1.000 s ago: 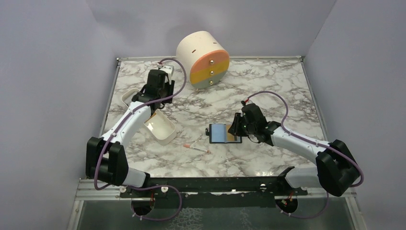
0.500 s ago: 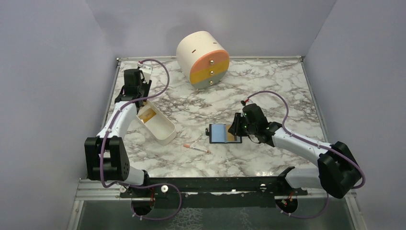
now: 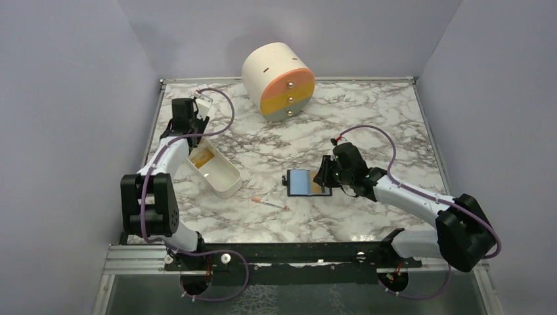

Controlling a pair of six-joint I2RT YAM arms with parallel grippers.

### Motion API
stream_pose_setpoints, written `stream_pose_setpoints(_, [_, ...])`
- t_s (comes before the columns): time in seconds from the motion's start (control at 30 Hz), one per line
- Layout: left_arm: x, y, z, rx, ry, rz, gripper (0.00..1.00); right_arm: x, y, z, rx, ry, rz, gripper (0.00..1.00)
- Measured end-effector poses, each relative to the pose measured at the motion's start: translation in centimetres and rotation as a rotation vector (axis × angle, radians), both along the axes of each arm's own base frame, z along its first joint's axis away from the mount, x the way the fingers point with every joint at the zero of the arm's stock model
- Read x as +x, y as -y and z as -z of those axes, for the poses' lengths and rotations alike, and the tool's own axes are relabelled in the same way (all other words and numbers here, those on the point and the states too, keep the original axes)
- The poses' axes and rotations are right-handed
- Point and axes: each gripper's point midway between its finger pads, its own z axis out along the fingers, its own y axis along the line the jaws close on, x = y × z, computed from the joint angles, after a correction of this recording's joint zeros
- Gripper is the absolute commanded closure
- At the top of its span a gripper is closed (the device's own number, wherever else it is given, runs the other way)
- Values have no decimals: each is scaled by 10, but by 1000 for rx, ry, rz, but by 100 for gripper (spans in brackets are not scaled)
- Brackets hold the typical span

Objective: Put the credit cards into the card holder
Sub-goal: Pick up the credit card from the storage box.

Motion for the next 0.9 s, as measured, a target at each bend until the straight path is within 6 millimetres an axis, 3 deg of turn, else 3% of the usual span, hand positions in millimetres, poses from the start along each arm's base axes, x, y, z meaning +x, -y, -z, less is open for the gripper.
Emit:
stream_pose_setpoints(0.23, [0,-3,23,30,-68,17,46,0,0,1,-3,-2,-1,73])
stream_pose_setpoints(0.9, [-8,-14,56,96,-168,-5,44,0,1,8,-23,-9,-13,73])
